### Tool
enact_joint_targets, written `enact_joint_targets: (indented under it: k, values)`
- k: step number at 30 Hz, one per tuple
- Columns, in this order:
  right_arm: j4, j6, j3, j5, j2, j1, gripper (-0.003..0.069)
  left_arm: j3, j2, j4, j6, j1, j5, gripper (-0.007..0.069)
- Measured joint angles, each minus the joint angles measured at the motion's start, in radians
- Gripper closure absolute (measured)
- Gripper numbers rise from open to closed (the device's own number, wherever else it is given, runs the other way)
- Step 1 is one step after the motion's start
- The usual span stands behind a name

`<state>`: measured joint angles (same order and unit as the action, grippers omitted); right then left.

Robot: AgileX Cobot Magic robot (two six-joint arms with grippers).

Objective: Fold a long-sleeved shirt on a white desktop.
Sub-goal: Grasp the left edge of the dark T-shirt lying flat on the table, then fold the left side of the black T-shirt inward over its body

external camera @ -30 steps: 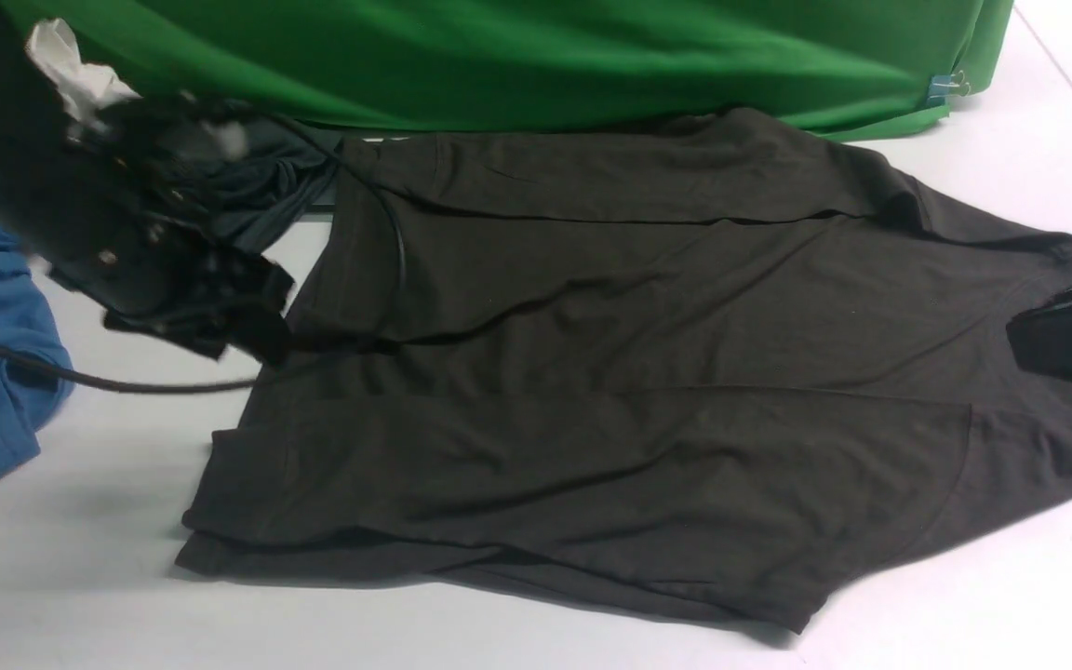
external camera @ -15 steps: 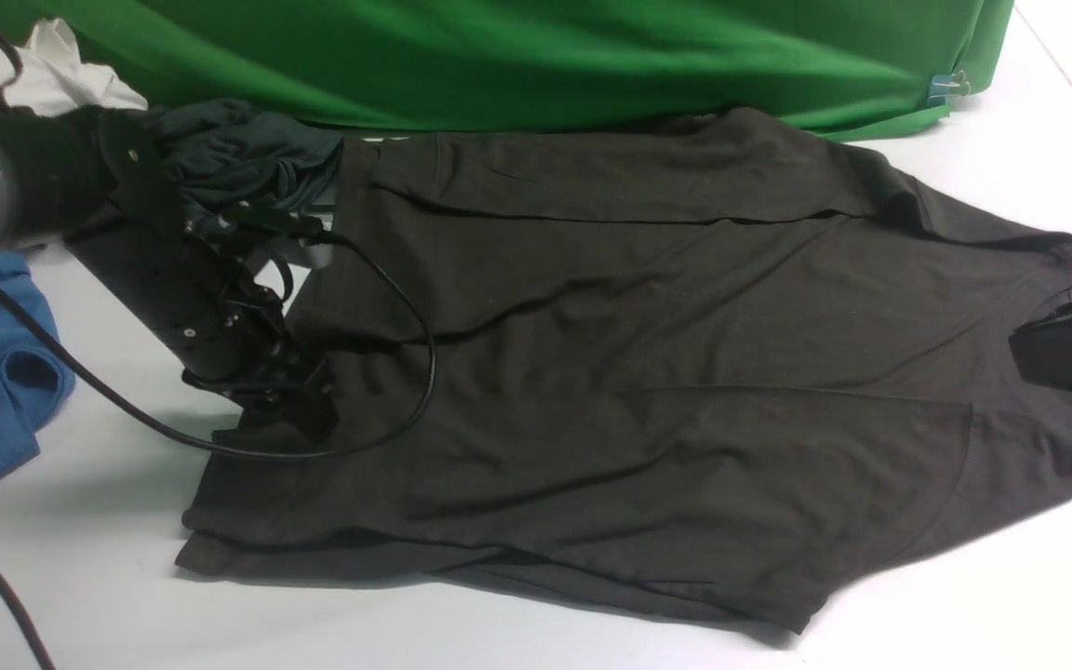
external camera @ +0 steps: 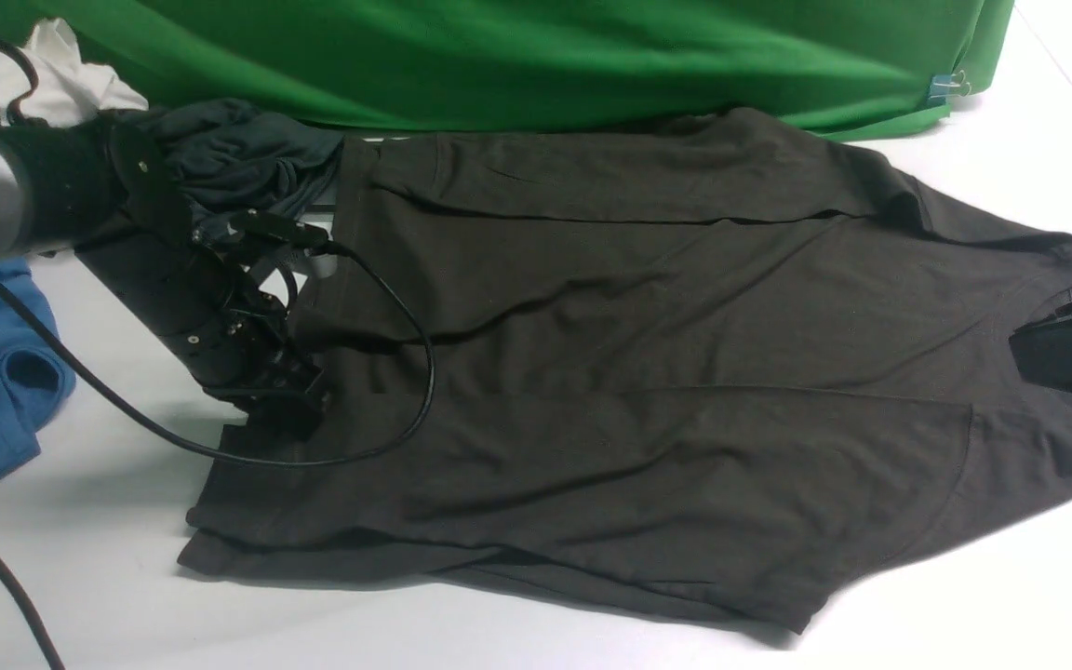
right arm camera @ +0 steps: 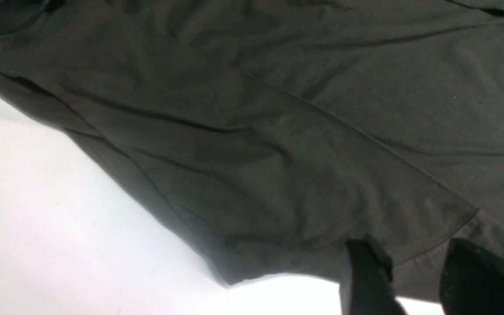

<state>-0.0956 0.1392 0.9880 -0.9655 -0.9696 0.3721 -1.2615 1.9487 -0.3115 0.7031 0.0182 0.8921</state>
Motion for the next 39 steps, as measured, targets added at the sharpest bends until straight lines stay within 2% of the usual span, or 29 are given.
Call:
enact_joint_targets:
  k: [8,19,26,27,30,34,38,39]
  values:
    - [0.000,0.000,0.001,-0.002,0.000,0.000,0.0418,-0.021,-0.032,0.054,-0.054,0.000,0.023,0.0599]
    - [0.000,0.000,0.001,-0.002,0.000,0.000,0.0418,-0.193,-0.081,0.107,-0.063,0.040,0.074,0.0599]
    - [0.000,0.000,0.001,-0.002,0.000,0.000,0.0418,-0.249,-0.079,0.172,-0.063,0.116,-0.079,0.0599]
    - [0.000,0.000,0.001,-0.002,0.000,0.000,0.0418,-0.255,-0.066,0.182,-0.078,0.129,-0.144,0.0599]
    - [0.000,0.000,0.001,0.001,0.000,0.000,0.0418,-0.259,-0.036,0.213,-0.135,0.131,-0.197,0.0599]
    - [0.000,0.000,0.001,0.006,0.000,0.000,0.0418,-0.259,0.031,0.297,-0.299,0.131,-0.219,0.0585]
    - [0.000,0.000,0.001,0.024,0.000,0.000,0.0418,-0.259,0.098,0.377,-0.451,0.131,-0.252,0.0515]
    - [0.000,0.000,0.001,0.033,0.000,0.000,0.0418,-0.259,0.107,0.393,-0.502,0.131,-0.267,0.0475]
